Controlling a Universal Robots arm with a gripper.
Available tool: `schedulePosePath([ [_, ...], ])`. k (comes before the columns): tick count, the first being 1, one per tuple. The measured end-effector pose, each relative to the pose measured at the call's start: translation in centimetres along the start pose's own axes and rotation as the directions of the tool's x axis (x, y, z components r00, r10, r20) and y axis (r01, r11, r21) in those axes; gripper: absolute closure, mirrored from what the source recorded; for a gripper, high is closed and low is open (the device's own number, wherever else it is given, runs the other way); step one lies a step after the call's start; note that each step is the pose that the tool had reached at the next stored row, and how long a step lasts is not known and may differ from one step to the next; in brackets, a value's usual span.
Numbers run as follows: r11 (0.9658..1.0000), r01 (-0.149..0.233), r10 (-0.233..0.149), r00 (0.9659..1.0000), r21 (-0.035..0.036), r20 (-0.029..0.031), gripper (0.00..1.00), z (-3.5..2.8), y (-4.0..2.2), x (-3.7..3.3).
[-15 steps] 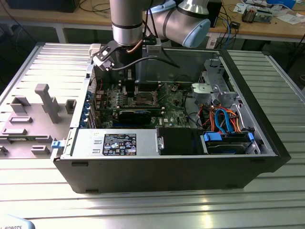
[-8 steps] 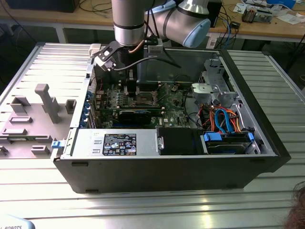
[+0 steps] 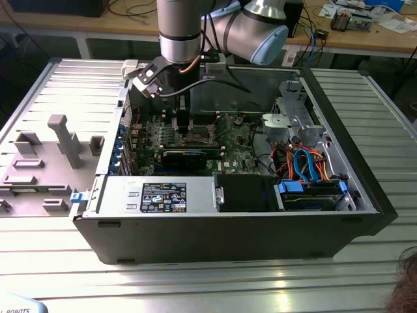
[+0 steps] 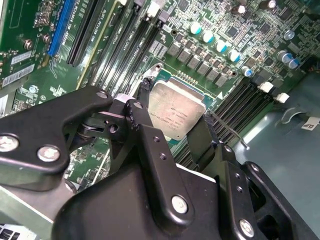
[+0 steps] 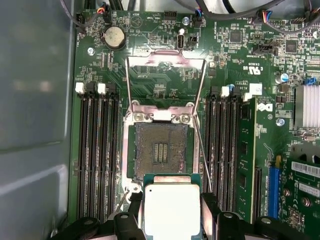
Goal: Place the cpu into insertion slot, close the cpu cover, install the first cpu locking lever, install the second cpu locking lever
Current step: 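Place the cpu into insertion slot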
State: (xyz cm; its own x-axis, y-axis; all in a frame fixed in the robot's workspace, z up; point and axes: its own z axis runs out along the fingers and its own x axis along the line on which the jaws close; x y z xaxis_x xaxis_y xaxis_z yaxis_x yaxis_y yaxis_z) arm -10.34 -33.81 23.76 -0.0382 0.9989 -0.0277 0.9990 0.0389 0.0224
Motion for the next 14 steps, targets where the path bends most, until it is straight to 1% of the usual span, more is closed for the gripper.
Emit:
schedulePosePath([
  [14, 1.0, 0.0, 0.0, 1.0, 0.0049, -0.0004, 0.45, 0.26, 1.73, -0.06],
])
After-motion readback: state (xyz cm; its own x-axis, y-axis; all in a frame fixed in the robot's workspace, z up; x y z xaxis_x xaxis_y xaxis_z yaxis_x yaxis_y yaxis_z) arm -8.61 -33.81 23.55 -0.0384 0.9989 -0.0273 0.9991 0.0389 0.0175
